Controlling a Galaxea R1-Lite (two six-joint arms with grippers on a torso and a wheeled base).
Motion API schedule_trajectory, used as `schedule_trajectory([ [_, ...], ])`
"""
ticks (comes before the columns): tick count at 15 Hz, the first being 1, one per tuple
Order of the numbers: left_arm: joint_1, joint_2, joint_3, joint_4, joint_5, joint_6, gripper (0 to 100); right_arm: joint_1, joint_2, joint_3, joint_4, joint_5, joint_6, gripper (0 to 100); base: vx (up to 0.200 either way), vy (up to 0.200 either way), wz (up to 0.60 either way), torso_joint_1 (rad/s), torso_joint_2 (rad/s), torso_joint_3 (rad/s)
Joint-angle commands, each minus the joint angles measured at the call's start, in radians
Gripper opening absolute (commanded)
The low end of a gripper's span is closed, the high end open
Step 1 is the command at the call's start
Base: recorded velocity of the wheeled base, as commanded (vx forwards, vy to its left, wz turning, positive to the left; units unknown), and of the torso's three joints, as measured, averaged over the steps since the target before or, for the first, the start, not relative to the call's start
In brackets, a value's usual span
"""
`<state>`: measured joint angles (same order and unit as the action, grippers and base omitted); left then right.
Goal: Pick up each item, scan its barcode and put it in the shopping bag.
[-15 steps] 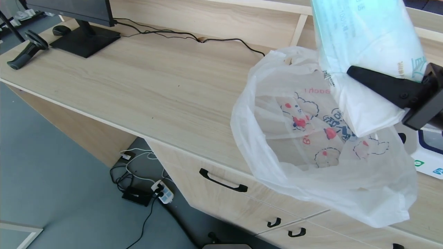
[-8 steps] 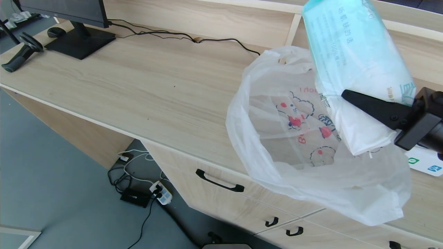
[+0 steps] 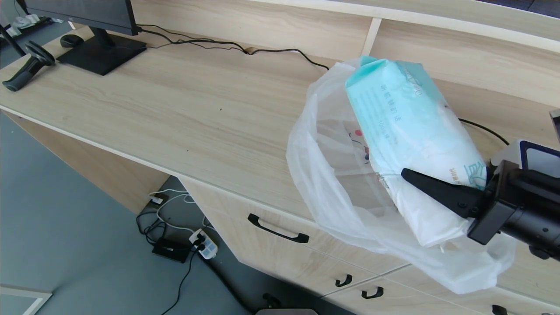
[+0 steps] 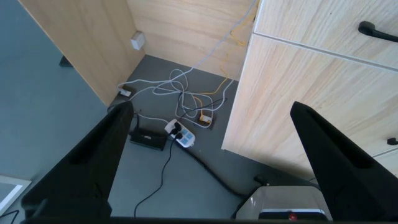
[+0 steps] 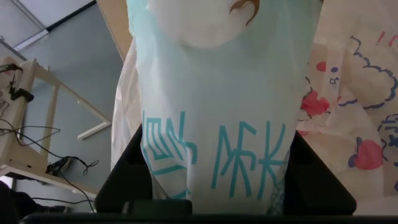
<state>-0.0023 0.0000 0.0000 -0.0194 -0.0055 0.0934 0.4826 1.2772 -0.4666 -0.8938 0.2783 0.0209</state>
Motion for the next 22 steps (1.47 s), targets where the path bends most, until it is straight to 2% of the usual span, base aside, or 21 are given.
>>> schedule_trajectory([
  [1,-0.001,0.002,0.000,-0.001,0.001,0.000,100,-0.021,0.044,-0.014,0.000,-0.028,-0.018,0,0.000,0.000,0.00,0.000,0.00,0.000],
  [3,-0.001,0.002,0.000,-0.001,-0.001,0.000,100,-0.022,0.067,-0.041,0.000,-0.036,-0.047,0,0.000,0.000,0.00,0.000,0.00,0.000],
  [5,0.001,0.002,0.000,-0.002,-0.001,0.000,100,-0.027,0.137,-0.127,-0.002,-0.077,-0.174,0,0.000,0.000,0.00,0.000,0.00,0.000],
  [7,-0.001,0.002,0.000,-0.002,-0.001,0.002,100,-0.027,0.145,-0.113,0.000,-0.085,-0.206,0,0.000,0.000,0.00,0.000,0.00,0.000],
  [12,-0.001,0.002,0.000,-0.002,0.001,0.000,100,-0.064,0.132,-0.046,0.000,-0.116,-0.222,0,0.000,0.000,0.00,0.000,0.00,0.000],
  [14,0.001,0.002,0.000,-0.002,-0.001,-0.001,100,-0.062,0.136,-0.030,0.000,-0.151,-0.225,0,0.000,0.000,0.00,0.000,0.00,0.000],
  [18,0.001,0.002,0.000,-0.002,-0.001,-0.001,100,-0.050,0.142,-0.027,0.033,-0.148,-0.226,0,0.000,0.000,0.00,0.000,0.00,0.000],
  [19,0.001,0.002,0.000,-0.002,-0.001,-0.001,100,-0.038,0.142,-0.018,0.035,-0.148,-0.226,100,0.000,0.000,0.00,0.000,0.00,0.000],
  [22,-0.001,0.002,0.000,-0.002,0.001,-0.001,100,-0.032,0.143,-0.017,0.032,-0.149,-0.225,100,0.000,0.000,0.00,0.000,0.00,0.000],
])
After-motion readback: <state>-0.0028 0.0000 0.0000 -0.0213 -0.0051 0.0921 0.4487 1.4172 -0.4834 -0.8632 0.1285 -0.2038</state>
